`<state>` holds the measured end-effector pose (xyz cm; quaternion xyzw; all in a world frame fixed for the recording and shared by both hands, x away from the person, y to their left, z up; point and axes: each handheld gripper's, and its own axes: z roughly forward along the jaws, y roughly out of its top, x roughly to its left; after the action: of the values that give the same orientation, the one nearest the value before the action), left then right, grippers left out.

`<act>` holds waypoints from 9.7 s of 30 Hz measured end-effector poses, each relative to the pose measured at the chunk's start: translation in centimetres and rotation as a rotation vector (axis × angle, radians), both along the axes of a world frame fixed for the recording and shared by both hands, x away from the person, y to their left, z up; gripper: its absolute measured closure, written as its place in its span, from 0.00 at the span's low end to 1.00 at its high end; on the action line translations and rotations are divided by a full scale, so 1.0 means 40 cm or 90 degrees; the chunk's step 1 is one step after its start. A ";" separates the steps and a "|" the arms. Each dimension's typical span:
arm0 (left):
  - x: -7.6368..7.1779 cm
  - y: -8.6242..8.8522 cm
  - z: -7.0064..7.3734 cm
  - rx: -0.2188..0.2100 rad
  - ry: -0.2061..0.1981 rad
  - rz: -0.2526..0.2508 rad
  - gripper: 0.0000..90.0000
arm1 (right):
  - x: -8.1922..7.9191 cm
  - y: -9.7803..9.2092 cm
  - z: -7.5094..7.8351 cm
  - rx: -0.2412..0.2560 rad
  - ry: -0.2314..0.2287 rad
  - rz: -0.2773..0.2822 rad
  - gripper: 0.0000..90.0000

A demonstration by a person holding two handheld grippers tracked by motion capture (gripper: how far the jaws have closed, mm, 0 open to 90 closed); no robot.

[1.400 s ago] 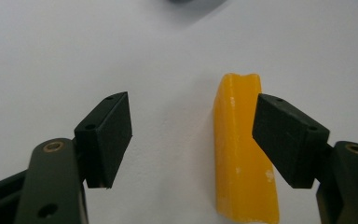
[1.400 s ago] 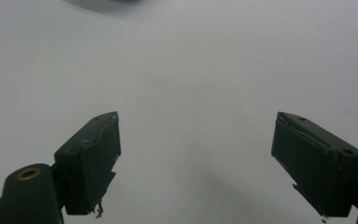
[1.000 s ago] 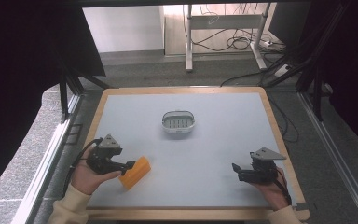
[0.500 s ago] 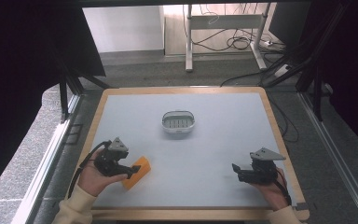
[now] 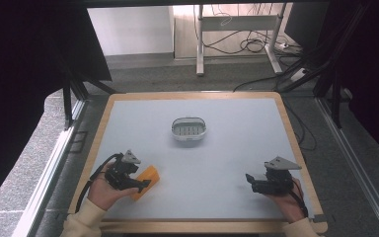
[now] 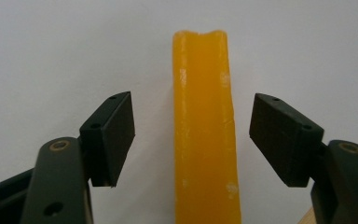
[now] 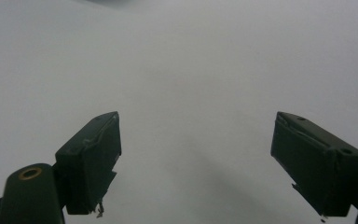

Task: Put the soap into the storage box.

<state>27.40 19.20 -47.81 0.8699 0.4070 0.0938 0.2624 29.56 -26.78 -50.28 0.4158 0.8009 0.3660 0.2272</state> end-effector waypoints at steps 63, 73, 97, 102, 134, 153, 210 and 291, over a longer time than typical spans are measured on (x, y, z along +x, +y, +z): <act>0.018 -0.020 -0.022 0.019 0.041 -0.010 0.68 | -0.009 0.000 0.003 -0.004 -0.008 -0.011 0.19; 0.044 -0.009 0.026 -0.003 0.018 -0.019 0.68 | -0.017 0.003 -0.002 0.001 -0.009 0.003 0.19; 0.097 -0.012 0.091 -0.015 -0.012 -0.056 0.68 | -0.027 0.012 -0.006 0.000 -0.008 0.003 0.19; 0.109 -0.011 0.105 -0.020 -0.014 -0.063 0.68 | -0.029 0.012 -0.008 -0.003 -0.007 0.001 0.19; 0.210 -0.062 0.162 0.019 -0.034 -0.118 0.68 | -0.032 0.011 -0.010 -0.005 -0.004 -0.007 0.19; 0.233 -0.084 0.175 0.023 -0.032 -0.147 0.68 | -0.031 0.008 -0.012 -0.006 -0.004 -0.010 0.19; 0.311 -0.138 0.222 0.030 -0.062 -0.200 0.68 | -0.029 0.002 -0.015 -0.013 -0.002 -0.015 0.20; 0.502 -0.280 0.202 0.032 -0.049 -0.328 0.68 | -0.035 -0.008 -0.013 -0.010 -0.008 -0.026 0.20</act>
<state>47.47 7.99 -39.75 0.9468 0.1589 0.0671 0.2717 28.15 -27.08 -50.80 0.4282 0.7937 0.3575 0.2428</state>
